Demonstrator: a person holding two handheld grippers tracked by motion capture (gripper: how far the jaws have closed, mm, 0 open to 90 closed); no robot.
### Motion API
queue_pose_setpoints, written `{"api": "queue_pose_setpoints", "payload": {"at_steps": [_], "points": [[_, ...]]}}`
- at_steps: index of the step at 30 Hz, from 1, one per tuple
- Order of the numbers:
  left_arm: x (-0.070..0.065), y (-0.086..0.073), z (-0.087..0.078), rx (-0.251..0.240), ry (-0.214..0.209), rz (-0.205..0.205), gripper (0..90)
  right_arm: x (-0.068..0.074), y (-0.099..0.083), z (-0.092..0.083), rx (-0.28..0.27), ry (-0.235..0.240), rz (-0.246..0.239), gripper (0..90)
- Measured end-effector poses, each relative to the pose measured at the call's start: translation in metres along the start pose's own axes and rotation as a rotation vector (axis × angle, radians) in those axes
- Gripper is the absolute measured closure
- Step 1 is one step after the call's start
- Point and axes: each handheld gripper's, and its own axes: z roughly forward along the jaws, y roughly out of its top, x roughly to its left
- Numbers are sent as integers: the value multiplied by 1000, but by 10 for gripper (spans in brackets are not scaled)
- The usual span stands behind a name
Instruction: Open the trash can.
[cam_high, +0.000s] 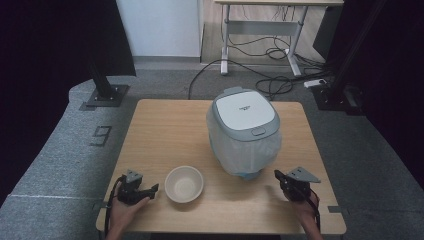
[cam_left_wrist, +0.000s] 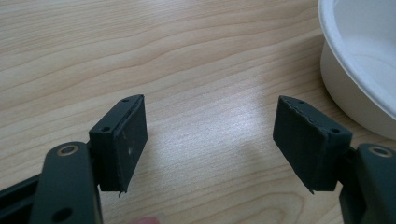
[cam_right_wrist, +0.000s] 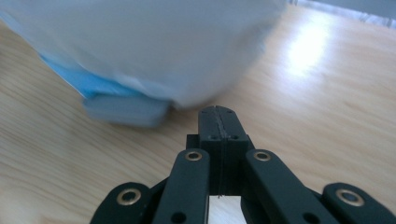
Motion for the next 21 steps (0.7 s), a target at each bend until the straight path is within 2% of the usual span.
{"api": "queue_pose_setpoints", "payload": {"at_steps": [4, 5, 7, 15, 21], "points": [[-1, 0, 2, 7, -9, 2, 265, 8, 6, 9, 6, 106, 9, 893], [-1, 0, 2, 7, -9, 2, 265, 8, 6, 9, 6, 106, 9, 893], [-2, 0, 1, 5, -12, 6, 265, 11, 8, 16, 16, 160, 18, 893], [0, 0, 0, 1, -10, -5, 265, 15, 15, 33, 34, 225, 44, 894], [-2, 0, -2, -5, -18, -1, 283, 23, 19, 46, 59, 234, 41, 894]]}}
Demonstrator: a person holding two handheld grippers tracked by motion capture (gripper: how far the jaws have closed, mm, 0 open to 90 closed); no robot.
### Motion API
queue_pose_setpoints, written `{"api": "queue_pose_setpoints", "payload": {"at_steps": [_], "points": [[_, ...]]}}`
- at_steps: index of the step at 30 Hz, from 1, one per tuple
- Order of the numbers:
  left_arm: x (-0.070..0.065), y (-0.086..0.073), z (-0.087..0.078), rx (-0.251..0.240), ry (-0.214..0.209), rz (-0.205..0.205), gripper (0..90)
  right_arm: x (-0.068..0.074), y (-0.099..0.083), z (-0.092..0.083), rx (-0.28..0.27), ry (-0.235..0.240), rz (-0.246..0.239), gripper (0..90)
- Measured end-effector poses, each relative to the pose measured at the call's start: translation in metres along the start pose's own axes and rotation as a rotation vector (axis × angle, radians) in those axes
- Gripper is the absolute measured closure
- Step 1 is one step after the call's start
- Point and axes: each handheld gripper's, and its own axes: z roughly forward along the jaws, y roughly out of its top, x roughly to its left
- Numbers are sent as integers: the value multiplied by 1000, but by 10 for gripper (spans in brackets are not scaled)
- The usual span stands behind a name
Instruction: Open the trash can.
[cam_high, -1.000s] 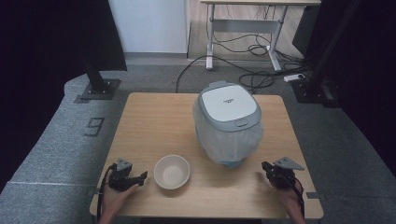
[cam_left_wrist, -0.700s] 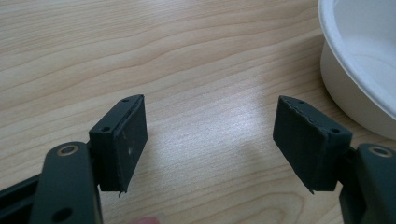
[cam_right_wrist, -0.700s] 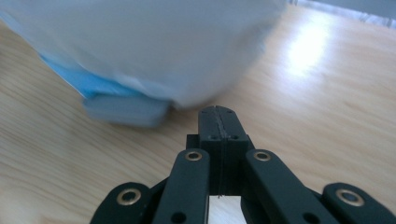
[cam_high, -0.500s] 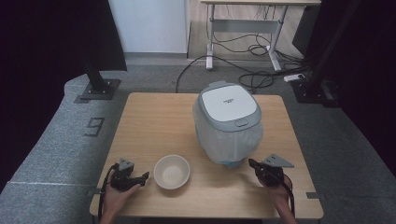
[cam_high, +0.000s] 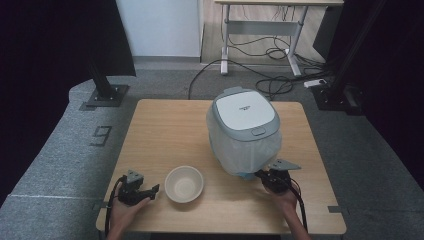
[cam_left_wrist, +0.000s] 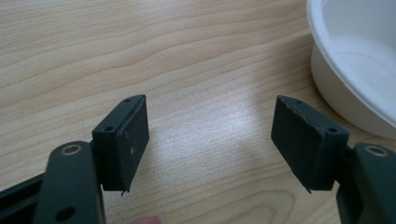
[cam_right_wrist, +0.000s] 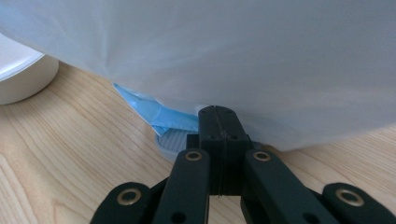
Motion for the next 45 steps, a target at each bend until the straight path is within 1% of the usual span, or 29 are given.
{"api": "queue_pose_setpoints", "payload": {"at_steps": [4, 5, 6, 7, 10, 11, 13, 14, 18, 21, 22, 24, 27, 28, 31, 33, 34, 36, 39, 41, 45], "points": [[0, 0, 0, 0, -2, 2, 287, 3, 3, 9, 14, -2, 10, 894], [0, 0, 0, 0, -2, 2, 288, 3, 3, 9, 14, -2, 10, 894], [0, 0, 0, 0, -2, 2, 288, 4, 3, 15, 32, -10, 3, 894], [0, 0, 0, 0, -2, 2, 288, 4, 2, 16, 38, -10, -2, 894], [0, 0, 0, -1, -3, 2, 288, 4, 1, 17, 39, -8, -2, 894], [0, 0, 0, 1, -2, 0, 288, 4, 1, 17, 42, -16, -7, 894], [0, 0, 0, 2, -5, 1, 288, 4, 0, 16, 43, -16, -18, 894], [-1, 0, 0, 2, -7, 4, 290, 3, 0, 16, 42, -13, -17, 894], [-1, 0, 1, 4, -9, 5, 292, 0, 0, 17, 44, 6, 15, 894], [-2, 0, 2, 10, -9, 9, 292, 0, -1, 17, 42, -5, 4, 893], [-2, 0, 2, 10, -11, 11, 292, 3, -3, 18, 26, -25, -15, 894], [-3, 0, 1, 9, -13, 11, 292, 5, -2, 18, 30, -35, -27, 894], [-3, 0, 1, 6, -14, 11, 292, 6, -2, 18, 37, -42, -22, 894], [-3, 0, 0, 4, -16, 9, 292, 8, -2, 18, 43, -54, -21, 894], [-3, 0, 1, 4, -18, 9, 292, 8, -2, 19, 41, -63, -27, 895], [-4, 0, 2, 9, -17, 11, 292, 8, -2, 19, 41, -59, -4, 894], [-4, 0, 2, 9, -17, 11, 292, 8, -2, 19, 41, -59, -4, 894], [-4, 0, 1, 9, -18, 12, 292, 6, -4, 19, 36, -47, 16, 894], [-5, 0, 1, 9, -18, 13, 292, 6, -4, 19, 35, -48, 17, 894], [-5, 0, 2, 11, -18, 15, 292, 6, -4, 19, 38, -49, 26, 894], [-5, 0, 2, 13, -21, 15, 293, 6, -4, 19, 44, -51, 25, 894]]}}
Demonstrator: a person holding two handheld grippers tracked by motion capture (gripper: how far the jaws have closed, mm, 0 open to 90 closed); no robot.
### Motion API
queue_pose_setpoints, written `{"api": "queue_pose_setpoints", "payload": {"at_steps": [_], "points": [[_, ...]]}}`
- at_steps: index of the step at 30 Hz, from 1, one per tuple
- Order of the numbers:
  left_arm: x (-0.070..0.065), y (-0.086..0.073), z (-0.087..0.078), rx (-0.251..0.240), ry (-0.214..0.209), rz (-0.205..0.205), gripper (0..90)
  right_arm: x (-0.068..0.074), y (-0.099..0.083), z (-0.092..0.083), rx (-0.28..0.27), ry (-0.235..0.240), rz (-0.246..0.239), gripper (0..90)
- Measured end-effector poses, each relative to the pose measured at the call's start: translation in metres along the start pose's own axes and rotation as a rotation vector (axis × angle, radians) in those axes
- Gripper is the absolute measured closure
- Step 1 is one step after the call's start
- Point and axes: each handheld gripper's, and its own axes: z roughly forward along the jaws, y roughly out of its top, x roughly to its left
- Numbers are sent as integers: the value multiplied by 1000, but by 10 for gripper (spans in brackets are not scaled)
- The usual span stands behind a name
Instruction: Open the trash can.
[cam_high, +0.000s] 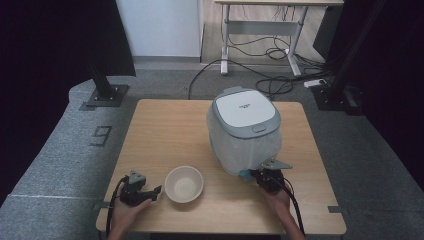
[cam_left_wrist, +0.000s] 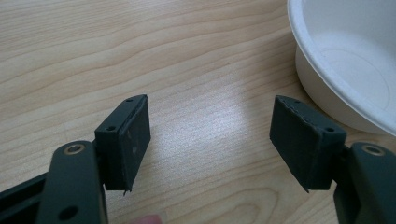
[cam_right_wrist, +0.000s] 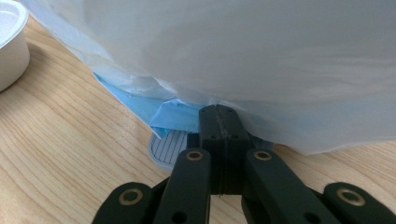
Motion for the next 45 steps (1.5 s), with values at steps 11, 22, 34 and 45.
{"api": "queue_pose_setpoints", "payload": {"at_steps": [11, 22, 34, 45], "points": [[-1, 0, 1, 10, -7, 4, 292, 1, -2, 3, 22, -10, -8, 894], [-1, 0, 2, 20, -8, 13, 292, -3, -5, 4, 46, 18, 19, 894], [0, 1, 2, 14, -15, 4, 299, -2, -6, 3, 40, 14, 11, 893], [1, 2, -2, -10, -12, -24, 298, -2, -6, 3, 38, 15, 11, 893]]}}
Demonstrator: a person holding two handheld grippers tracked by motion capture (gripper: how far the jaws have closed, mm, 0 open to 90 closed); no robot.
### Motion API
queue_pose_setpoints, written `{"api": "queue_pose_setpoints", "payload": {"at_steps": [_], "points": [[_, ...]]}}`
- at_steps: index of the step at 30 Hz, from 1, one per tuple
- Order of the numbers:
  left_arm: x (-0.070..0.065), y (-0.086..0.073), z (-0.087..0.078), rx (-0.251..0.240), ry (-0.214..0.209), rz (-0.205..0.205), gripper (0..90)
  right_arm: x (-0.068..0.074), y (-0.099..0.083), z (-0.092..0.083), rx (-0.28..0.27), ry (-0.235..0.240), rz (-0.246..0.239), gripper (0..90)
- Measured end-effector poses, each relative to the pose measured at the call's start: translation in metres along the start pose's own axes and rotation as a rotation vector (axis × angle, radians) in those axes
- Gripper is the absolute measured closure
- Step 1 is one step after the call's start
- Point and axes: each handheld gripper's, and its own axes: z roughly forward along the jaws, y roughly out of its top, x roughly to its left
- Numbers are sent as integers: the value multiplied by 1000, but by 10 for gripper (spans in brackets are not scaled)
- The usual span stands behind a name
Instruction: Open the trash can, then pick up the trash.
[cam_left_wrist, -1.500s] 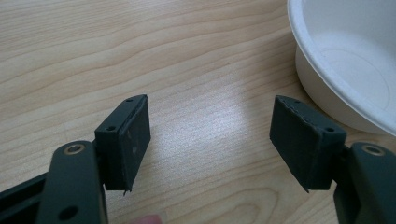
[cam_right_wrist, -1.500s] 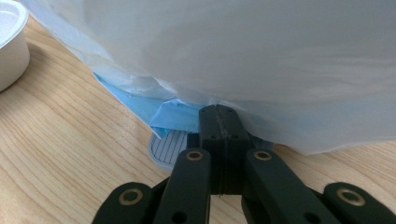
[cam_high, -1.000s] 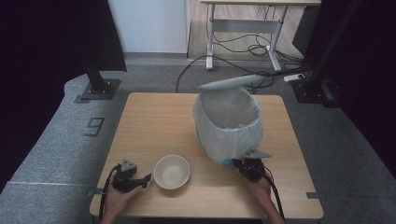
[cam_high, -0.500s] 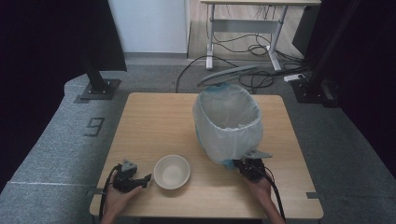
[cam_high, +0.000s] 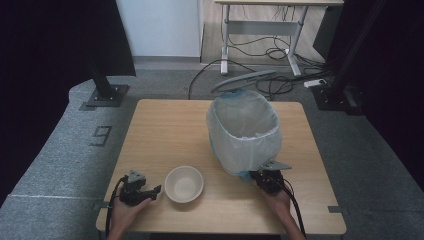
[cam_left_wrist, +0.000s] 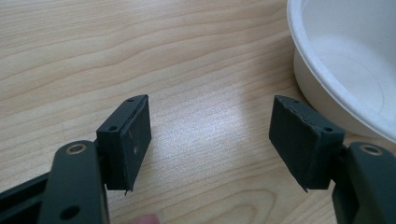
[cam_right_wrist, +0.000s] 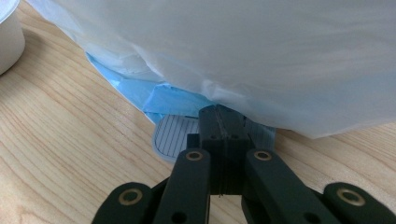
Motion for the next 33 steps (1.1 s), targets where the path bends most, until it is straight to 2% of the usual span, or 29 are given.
{"api": "queue_pose_setpoints", "payload": {"at_steps": [6, 7, 9, 10, 12, 19, 21, 26, 29, 30, 33], "points": [[-1, 3, -4, -21, -23, 4, 344, 0, 0, 0, -1, 1, -2, 892], [-3, 6, -7, -42, -28, 2, 350, 0, 0, 0, -1, 1, -2, 892], [-4, 7, -9, -50, -31, 6, 355, 0, 0, 0, -1, 1, -3, 892], [-6, 10, -12, -75, -33, 5, 358, 0, 0, 0, -1, -2, -9, 892], [-9, 13, -15, -94, -37, 8, 362, 1, 0, 0, 0, -3, -12, 891], [-21, 22, -19, -136, -78, 41, 429, 1, 0, 0, -2, -5, -14, 892], [-22, 23, -18, -134, -85, 44, 444, 1, 0, 0, -4, -4, -15, 892], [-26, 25, -5, -84, -107, 62, 459, 1, 0, 0, -4, -5, -15, 891], [-27, 26, -1, -67, -111, 58, 462, 1, 0, 0, -4, -5, -16, 891], [-28, 25, 4, -41, -108, 62, 465, 1, -1, 0, -5, -4, -15, 891], [-31, 25, 10, -6, -118, 73, 484, 1, -1, 0, -6, -4, -15, 891]]}}
